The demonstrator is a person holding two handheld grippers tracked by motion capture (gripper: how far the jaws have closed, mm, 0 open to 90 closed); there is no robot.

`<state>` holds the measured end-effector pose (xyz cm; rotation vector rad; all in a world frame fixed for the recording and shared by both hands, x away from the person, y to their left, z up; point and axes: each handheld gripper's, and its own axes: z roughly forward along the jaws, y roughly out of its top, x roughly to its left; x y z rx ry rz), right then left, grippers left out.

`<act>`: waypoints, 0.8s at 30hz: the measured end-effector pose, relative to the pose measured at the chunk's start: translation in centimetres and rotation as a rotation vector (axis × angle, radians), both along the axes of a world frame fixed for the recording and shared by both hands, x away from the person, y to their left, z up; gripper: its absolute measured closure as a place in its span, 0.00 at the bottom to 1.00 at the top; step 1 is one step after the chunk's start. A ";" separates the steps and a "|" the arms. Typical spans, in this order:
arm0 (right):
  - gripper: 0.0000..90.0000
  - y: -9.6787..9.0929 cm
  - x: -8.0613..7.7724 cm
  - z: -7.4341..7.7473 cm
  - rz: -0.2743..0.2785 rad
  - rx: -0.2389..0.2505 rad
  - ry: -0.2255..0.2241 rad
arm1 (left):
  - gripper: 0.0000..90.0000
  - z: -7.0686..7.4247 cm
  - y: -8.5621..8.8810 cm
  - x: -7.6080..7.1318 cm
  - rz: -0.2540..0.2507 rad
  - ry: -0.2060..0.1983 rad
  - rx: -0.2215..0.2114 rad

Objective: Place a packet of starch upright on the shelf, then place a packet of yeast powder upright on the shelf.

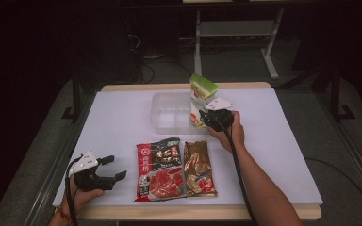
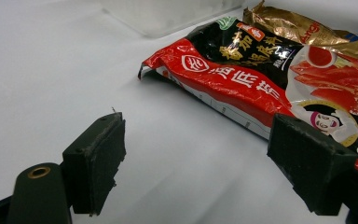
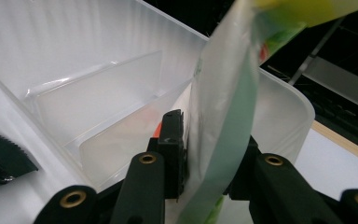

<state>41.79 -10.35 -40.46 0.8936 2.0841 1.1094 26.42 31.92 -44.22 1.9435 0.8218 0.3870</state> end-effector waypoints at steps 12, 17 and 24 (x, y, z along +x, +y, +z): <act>0.70 -1.9 -2.0 1.7 0.016 0.071 -0.017 | 0.21 0.1 -0.6 0.2 -0.028 0.003 0.015; 0.66 -3.6 -4.0 2.6 0.054 0.107 -0.018 | 0.21 0.1 -0.5 0.1 -0.018 0.003 0.009; 0.61 -5.8 -7.0 2.5 0.137 0.095 0.035 | 0.21 0.1 -0.8 0.1 -0.022 0.006 0.023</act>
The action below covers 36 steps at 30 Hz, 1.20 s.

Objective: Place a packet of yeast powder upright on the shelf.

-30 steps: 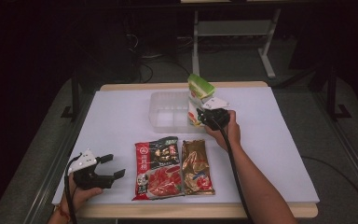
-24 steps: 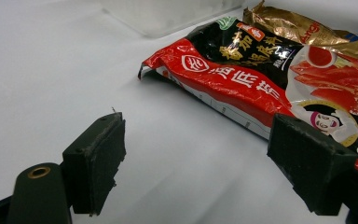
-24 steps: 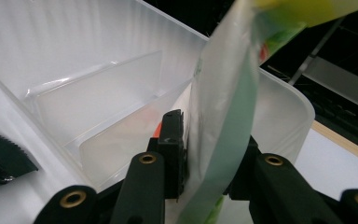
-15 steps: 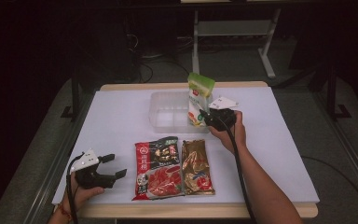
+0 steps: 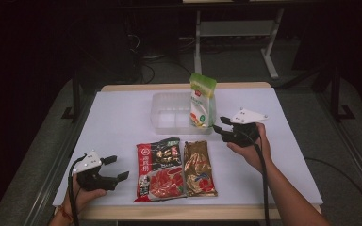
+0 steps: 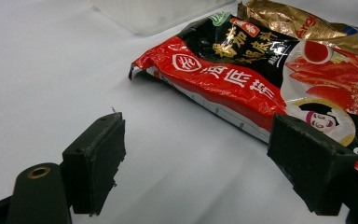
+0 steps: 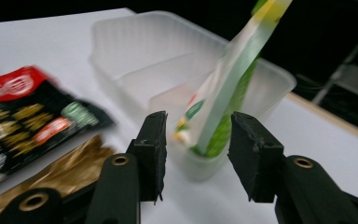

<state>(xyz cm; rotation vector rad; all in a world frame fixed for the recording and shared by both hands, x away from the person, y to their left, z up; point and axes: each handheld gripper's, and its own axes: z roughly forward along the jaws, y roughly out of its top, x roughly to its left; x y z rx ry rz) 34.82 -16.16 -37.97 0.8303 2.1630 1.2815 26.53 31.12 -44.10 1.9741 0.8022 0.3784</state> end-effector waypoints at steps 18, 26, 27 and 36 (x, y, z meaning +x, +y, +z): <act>0.45 0.4 -2.0 -3.9 0.182 -0.001 0.223 | 0.21 -0.3 -0.4 -0.4 -0.011 0.002 0.042; 0.29 2.4 -1.1 -5.2 0.200 0.024 0.317 | 0.21 -0.6 -0.4 -0.4 -0.018 0.007 0.052; 0.28 2.9 -0.9 -5.6 0.200 0.013 0.339 | 0.21 -0.6 -0.4 -0.5 -0.019 0.007 0.052; 0.15 4.1 -0.1 -7.3 0.205 -0.008 0.448 | 0.21 -0.6 -0.5 -0.7 -0.024 0.004 0.057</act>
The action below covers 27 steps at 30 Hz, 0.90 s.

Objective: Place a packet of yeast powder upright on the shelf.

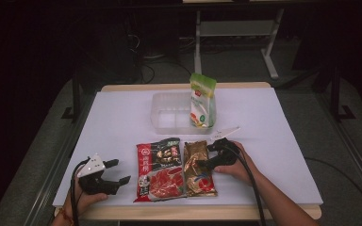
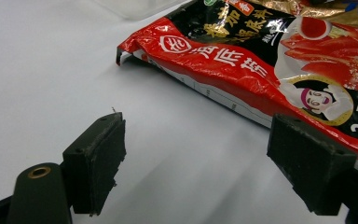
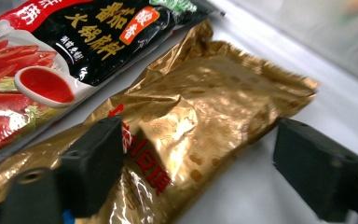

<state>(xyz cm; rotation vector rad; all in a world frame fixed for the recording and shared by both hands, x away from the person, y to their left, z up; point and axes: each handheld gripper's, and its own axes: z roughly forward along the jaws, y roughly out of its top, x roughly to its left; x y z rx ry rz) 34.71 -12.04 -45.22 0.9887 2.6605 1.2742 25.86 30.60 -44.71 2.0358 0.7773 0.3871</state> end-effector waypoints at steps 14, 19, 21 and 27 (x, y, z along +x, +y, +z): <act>0.32 1.6 -0.3 -0.1 0.070 -0.013 0.011 | 0.21 -0.2 -0.3 -0.1 -0.008 0.010 0.015; 0.56 0.9 0.0 -0.2 0.087 0.046 0.072 | 0.21 -0.2 -0.4 -0.1 -0.012 0.013 0.018; 0.65 0.6 0.1 -0.1 0.086 0.062 0.071 | 0.21 -0.2 -0.4 0.0 -0.014 0.015 0.018; 0.84 -0.1 -0.2 0.5 0.083 0.078 0.050 | 0.21 -0.2 -0.4 0.0 -0.013 0.016 0.016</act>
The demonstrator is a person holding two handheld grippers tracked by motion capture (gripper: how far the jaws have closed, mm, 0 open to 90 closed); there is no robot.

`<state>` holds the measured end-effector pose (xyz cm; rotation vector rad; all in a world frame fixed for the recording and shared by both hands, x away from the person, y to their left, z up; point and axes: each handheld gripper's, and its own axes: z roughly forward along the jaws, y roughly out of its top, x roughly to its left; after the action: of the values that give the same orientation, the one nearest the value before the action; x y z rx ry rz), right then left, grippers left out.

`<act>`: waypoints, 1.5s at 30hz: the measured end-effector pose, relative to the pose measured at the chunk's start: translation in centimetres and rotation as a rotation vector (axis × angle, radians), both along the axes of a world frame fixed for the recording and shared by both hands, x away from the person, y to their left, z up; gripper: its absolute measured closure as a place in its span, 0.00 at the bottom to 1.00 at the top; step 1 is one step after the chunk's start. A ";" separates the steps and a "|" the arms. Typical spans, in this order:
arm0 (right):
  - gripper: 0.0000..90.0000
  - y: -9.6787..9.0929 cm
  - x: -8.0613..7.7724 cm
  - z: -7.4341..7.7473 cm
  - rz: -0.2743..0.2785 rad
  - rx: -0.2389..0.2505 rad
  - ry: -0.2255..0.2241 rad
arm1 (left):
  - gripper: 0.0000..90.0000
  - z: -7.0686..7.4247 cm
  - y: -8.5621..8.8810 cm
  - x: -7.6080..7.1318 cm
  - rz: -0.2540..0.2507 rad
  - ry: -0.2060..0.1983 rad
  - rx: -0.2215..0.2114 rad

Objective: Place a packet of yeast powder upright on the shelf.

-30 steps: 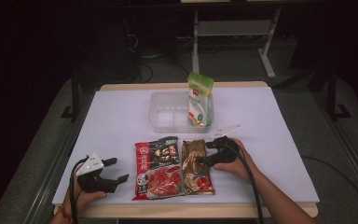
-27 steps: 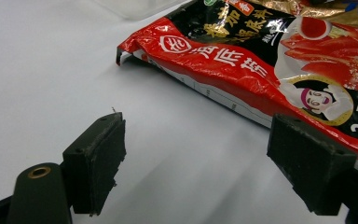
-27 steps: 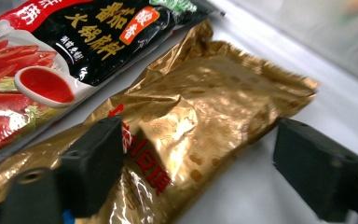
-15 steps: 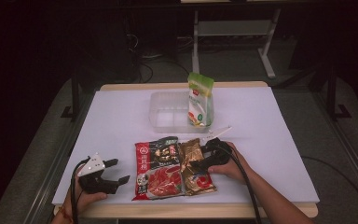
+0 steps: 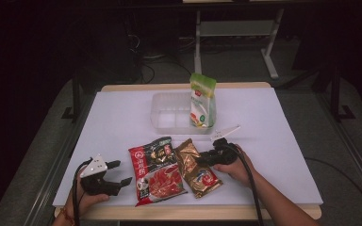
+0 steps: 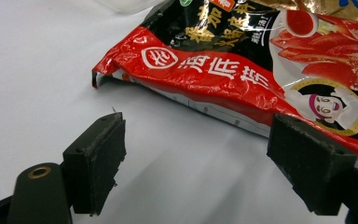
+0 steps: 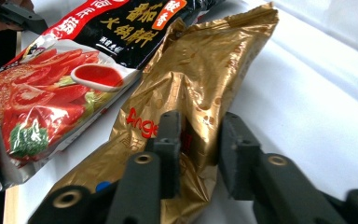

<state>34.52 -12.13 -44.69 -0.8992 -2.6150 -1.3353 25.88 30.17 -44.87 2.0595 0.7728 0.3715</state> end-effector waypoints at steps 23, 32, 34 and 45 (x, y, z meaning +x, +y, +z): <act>1.00 -2.2 -1.6 1.9 -0.008 -0.020 -0.115 | 0.26 2.0 -9.8 2.7 -0.165 0.110 -0.006; 0.92 -3.7 -1.1 1.7 -0.069 -0.013 -0.106 | 0.29 2.7 -15.0 6.2 -0.150 0.160 0.033; 0.90 -3.4 -0.9 1.6 -0.064 -0.021 -0.116 | 0.29 3.1 -15.3 6.7 -0.145 0.194 -0.018; 0.70 -1.4 -0.7 1.2 -0.043 -0.064 -0.131 | 0.29 2.5 -18.4 8.2 -0.090 0.261 0.067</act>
<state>33.81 -13.53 -43.47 -0.9108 -2.7663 -1.3720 34.05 11.72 -42.41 2.2251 0.8275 0.0796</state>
